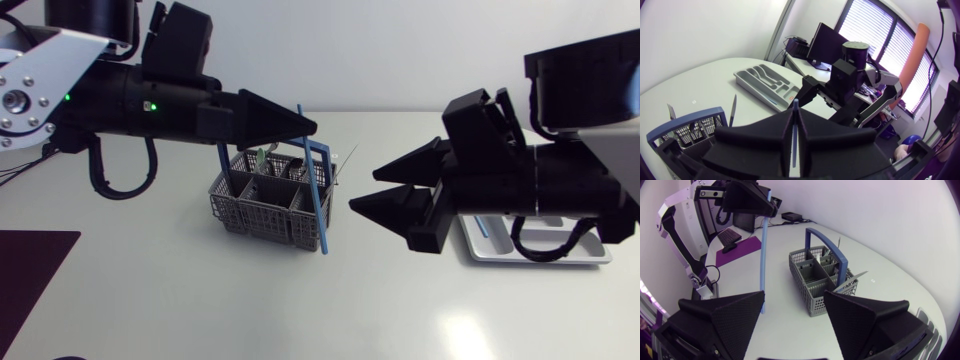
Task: Unload the cutlery basket into the drawer organizer.
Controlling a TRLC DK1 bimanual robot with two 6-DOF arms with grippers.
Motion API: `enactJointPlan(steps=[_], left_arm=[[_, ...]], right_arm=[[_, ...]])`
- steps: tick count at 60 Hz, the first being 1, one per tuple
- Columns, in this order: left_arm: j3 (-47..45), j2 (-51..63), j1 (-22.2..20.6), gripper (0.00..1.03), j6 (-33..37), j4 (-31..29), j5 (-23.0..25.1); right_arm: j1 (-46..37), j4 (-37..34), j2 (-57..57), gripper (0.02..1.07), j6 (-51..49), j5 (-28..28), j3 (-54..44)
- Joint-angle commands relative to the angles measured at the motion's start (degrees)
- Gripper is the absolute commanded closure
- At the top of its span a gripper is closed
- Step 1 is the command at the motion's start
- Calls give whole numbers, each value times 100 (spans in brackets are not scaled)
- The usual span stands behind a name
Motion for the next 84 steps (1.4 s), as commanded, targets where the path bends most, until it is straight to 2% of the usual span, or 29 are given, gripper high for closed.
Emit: enactJointPlan(steps=[1, 7, 12, 20, 31, 49, 57, 63, 72, 73, 74, 75, 78, 84], left_arm=[[262, 189, -116, 100, -173, -9, 115], [315, 295, -177, 100, -217, 26, 115], [376, 392, -204, 100, -244, 26, 115], [403, 471, -204, 100, -279, 61, 115], [394, 523, -204, 100, -296, 105, 115], [368, 515, -177, 100, -331, 114, 115], [324, 488, -151, 99, -331, 114, 115], [359, 471, -63, 82, -367, 123, 115], [535, 435, 25, 62, -419, 123, 115], [605, 435, 60, 57, -437, 123, 115], [614, 427, 69, 56, -437, 123, 115], [728, 418, 122, 49, -463, 114, 106], [886, 400, 218, 41, -534, 114, 106], [1291, 409, 447, 33, -630, 123, 106]], right_arm=[[52, -83, 280, 22, -50, -103, 187], [70, -39, 483, 23, -59, -253, 222], [175, 40, 623, 30, -59, -253, 240], [378, 92, 773, 31, -32, -244, 275], [492, 172, 922, 51, 3, -200, 310], [641, 233, 1107, 95, 82, -191, 371], [659, 233, 1124, 99, 91, -147, 371], [668, 224, 1089, 101, 82, -147, 301], [659, 154, 1036, 101, 73, -103, 178], [641, 119, 1036, 101, 64, -103, 169], [641, 101, 1036, 101, 56, -103, 160], [641, 57, 1036, 101, 20, -103, 143], [641, 13, 1019, 101, -15, -103, 73], [606, -66, 940, 101, -59, -42, -51]])
